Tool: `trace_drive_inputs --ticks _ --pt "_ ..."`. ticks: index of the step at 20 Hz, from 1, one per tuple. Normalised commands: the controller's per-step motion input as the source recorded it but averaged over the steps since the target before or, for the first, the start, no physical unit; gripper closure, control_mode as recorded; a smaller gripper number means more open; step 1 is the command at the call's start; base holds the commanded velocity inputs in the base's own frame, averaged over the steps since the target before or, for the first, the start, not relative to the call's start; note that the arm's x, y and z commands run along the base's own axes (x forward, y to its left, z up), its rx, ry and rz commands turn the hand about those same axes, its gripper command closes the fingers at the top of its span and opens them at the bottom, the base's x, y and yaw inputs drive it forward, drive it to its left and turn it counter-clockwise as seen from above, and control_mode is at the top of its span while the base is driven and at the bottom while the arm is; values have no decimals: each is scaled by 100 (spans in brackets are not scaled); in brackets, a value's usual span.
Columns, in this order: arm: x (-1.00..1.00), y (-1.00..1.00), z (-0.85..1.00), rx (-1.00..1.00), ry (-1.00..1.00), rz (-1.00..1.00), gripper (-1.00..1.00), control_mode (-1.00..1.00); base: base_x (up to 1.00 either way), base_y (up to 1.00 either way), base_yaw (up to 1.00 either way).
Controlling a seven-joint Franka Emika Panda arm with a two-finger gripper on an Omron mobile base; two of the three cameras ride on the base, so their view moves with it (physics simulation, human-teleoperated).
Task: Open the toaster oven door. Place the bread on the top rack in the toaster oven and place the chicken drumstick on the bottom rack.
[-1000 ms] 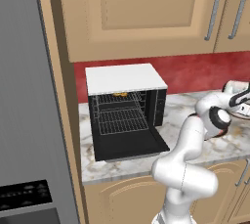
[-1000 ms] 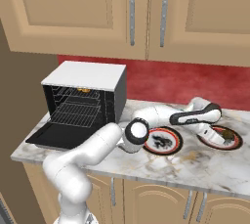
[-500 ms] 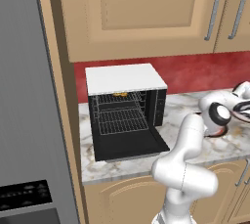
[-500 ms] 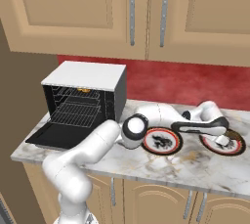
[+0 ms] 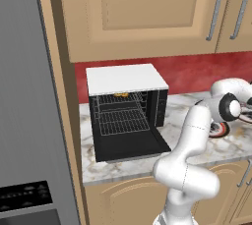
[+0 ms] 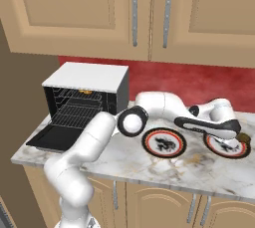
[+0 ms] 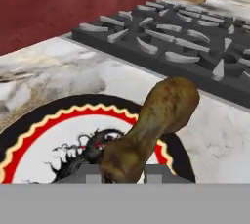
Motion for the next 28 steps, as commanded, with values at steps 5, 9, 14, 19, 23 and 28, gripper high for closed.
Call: trace_drive_inputs --ticks 5,9,14,19,23,28 --pt "-100 94 62 0 0 15 100 -100 0 0 0" --pt "-100 100 63 0 0 27 100 -100 0 0 0" --pt "-100 100 53 0 6 32 100 -100 0 0 0" --pt "-100 100 38 0 10 32 100 -100 0 0 0" --pt "-86 100 46 0 20 30 100 -100 0 0 0" --pt "-60 100 54 -4 25 30 100 -100 0 0 0"
